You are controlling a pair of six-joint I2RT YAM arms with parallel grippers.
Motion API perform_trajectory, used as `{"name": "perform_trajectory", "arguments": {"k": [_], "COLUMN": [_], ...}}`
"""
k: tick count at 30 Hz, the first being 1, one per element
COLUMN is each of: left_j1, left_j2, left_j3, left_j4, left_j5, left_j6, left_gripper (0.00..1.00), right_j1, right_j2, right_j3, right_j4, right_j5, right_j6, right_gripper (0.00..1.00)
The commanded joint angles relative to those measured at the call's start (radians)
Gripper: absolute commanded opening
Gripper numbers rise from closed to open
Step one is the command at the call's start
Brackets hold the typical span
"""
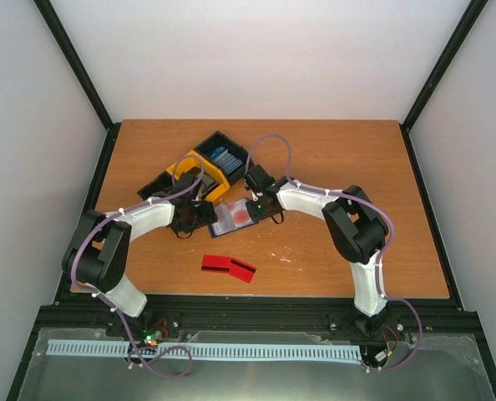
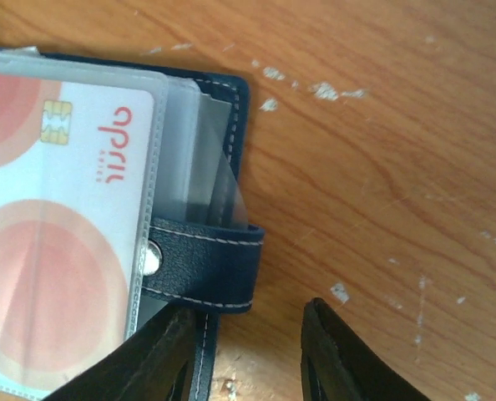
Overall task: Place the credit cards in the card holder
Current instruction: Insert the credit card into the card holder, then close the card holder at the center of the board.
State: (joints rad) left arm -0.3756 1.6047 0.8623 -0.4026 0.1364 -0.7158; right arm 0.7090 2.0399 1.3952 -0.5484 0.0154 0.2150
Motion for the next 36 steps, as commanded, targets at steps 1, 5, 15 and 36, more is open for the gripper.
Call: {"name": "perform_trajectory", "arguments": {"k": [1, 5, 15, 36], "left_j1": [0.013, 0.014, 0.014, 0.017], "left_j2": [0.008, 0.01, 0.067, 0.015], "left_j3": [0.001, -0.001, 0.01, -0.038], "left_j4": [0.036, 0.038, 0.021, 0.052], "left_j5": [0.006, 0.012, 0.041, 0.095], "left_j6": [0.003, 0.01, 0.028, -0.067], "left_gripper": [0.69, 0.69, 0.56, 0.62], "right_j1": [0.01, 0.01, 0.001, -0.066], "right_j2": [-0.057, -0.065, -0.022, 0.029], "right_j3": [-0.033, -0.053, -0.012, 0.069], "right_j4": [0.1, 0.172, 0.194, -0.017], "right_j5": [0.124, 0.167, -0.188, -0.128], "right_j6": [0.038, 0.071, 0.037, 0.163], "right_gripper": [0.35, 0.34, 0.36, 0.39]}}
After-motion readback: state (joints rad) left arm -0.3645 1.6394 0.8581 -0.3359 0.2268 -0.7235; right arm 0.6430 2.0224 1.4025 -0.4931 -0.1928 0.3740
